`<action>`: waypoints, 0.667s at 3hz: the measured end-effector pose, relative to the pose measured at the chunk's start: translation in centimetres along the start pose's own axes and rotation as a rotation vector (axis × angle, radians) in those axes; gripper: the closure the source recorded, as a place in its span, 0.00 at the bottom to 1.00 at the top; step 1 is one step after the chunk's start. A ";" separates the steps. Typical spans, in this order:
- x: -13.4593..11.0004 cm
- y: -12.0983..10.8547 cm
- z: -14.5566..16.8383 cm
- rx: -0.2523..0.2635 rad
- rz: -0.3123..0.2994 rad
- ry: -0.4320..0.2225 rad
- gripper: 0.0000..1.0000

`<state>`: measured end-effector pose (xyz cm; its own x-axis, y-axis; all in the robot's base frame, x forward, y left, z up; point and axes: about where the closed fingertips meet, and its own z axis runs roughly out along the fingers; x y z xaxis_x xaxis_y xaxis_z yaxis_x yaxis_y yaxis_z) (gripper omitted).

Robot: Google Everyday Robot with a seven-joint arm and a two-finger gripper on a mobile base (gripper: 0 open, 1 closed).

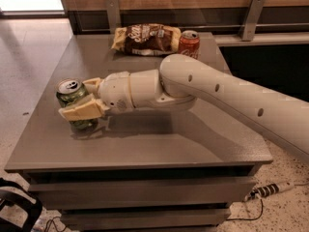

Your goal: Pick green can

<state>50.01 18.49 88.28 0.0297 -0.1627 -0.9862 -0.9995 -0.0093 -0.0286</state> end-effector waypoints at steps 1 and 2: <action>-2.7 0.0 -0.4 -0.002 -0.054 0.024 1.00; -6.2 0.4 -1.2 0.008 -0.127 0.046 1.00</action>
Offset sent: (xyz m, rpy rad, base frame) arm -0.0070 -0.0086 0.1059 -0.0715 -0.2173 0.0037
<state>49.48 18.35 94.56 0.1560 -0.2060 -0.9661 -0.9877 -0.0251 -0.1541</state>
